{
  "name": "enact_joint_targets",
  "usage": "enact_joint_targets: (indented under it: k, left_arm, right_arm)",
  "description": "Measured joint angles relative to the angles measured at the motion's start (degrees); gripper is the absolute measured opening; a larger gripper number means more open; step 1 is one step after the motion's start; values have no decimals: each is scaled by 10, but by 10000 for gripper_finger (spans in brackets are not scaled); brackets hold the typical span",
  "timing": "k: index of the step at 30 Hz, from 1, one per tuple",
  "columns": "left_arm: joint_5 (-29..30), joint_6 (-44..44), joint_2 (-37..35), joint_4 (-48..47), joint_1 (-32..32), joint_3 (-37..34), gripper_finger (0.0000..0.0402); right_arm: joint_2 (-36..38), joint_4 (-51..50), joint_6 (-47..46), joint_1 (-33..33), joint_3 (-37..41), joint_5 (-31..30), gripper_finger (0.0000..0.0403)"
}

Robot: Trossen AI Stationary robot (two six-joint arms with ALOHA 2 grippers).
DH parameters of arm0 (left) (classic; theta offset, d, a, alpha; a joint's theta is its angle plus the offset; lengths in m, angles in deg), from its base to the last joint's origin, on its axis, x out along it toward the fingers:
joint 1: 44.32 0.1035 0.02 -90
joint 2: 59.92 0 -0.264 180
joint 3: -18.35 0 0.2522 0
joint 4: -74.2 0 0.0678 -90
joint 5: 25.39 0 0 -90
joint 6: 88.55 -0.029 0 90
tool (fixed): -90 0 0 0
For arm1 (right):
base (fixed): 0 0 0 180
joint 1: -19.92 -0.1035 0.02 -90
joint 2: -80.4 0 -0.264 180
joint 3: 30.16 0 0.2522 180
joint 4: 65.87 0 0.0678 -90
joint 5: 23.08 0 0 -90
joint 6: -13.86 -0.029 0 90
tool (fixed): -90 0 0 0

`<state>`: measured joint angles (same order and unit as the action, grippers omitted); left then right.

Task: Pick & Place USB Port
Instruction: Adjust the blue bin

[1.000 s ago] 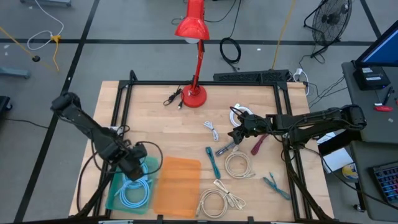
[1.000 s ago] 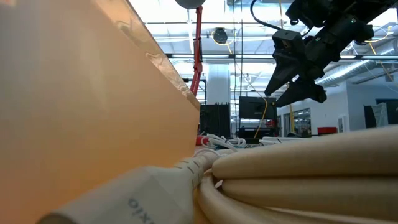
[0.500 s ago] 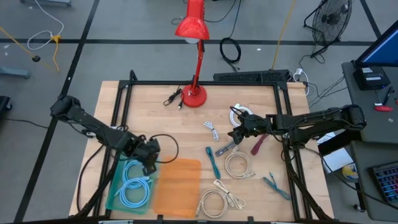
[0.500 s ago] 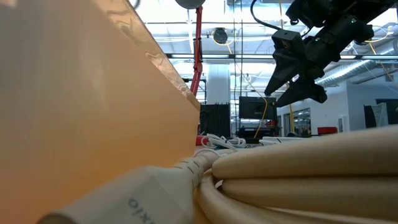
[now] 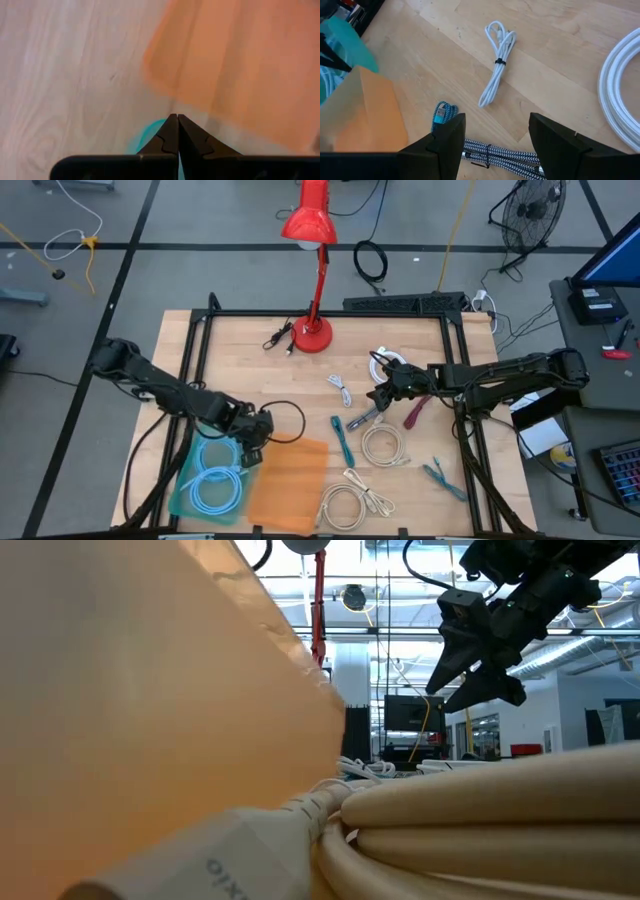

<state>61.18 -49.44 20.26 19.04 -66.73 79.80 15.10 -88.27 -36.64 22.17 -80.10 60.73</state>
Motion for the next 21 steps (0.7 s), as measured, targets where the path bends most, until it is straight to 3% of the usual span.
enact_joint_targets:
  k: [6, 21]
  left_arm:
    - [11, 6, -1, -86, -1, -5, 0]
    - [29, 47, -82, -65, -1, -4, 0]
  right_arm:
    - [0, 1, 0, 0, 0, -1, 208]
    - [0, 1, 1, 0, 0, -13, 208]
